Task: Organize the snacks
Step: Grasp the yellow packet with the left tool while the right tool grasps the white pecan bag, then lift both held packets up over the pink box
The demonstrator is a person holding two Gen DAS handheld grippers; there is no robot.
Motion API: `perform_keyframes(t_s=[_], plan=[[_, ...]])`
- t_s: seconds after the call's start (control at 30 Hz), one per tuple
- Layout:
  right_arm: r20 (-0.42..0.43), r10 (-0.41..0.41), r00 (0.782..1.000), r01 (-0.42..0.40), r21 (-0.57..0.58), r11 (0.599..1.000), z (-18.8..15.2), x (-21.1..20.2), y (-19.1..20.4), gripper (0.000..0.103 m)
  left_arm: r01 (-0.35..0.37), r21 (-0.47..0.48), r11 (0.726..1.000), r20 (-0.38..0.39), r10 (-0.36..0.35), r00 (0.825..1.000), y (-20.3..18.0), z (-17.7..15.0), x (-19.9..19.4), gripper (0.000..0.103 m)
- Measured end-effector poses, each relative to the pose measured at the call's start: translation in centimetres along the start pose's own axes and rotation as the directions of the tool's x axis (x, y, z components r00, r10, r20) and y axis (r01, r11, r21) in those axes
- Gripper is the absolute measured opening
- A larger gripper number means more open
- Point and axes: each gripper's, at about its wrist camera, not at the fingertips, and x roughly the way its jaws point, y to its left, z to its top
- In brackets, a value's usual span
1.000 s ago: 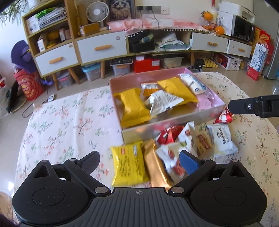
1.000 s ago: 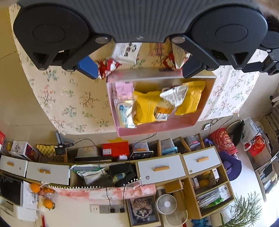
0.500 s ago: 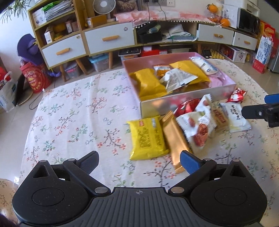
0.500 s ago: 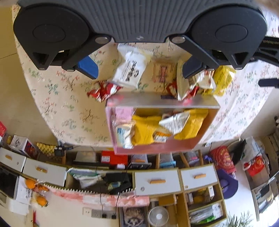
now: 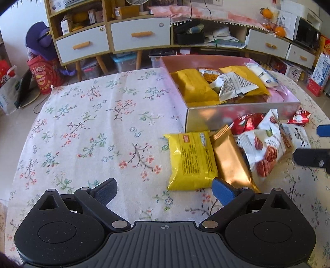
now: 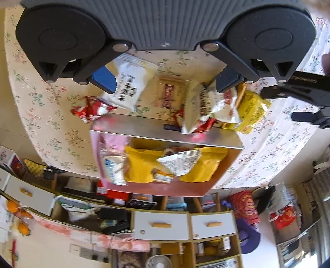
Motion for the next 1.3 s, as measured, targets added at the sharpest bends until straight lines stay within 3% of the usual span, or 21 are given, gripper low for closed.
perform_keyframes(t_s=[0.2, 0.37, 0.73, 1.0, 1.17, 1.3], plan=[[0.028, 0.086, 0.996, -0.085, -0.027, 0.996, 0.3, 0.8, 0.6, 0.102, 0.043, -0.016, 0.999, 0.045, -0.042, 0.998, 0.0, 0.6, 0.9, 0.092], [0.034, 0.138, 0.990, -0.135, -0.081, 0.988, 0.4, 1.4, 1.4, 0.097, 0.100, -0.048, 0.994, 0.041, -0.098, 0.994, 0.0, 0.9, 2.0, 0.078], [0.007, 0.166, 0.986, -0.163, -0.160, 0.974, 0.1, 2.7, 2.2, 0.088, 0.079, -0.022, 0.997, 0.035, -0.079, 0.996, -0.5, 1.2, 2.7, 0.051], [0.033, 0.163, 0.986, -0.155, -0.183, 0.971, 0.2, 3.2, 2.5, 0.088, 0.063, -0.018, 0.998, 0.025, -0.063, 0.998, -0.7, 1.2, 2.6, 0.050], [0.040, 0.170, 0.985, -0.159, -0.195, 0.968, 0.4, 3.2, 2.9, 0.074, 0.065, -0.024, 0.998, 0.020, -0.065, 0.998, -0.7, 1.3, 2.6, 0.050], [0.044, 0.160, 0.986, -0.148, -0.204, 0.968, 0.4, 3.1, 3.2, 0.072, 0.065, -0.028, 0.998, 0.016, -0.064, 0.998, -0.7, 1.3, 2.5, 0.049]])
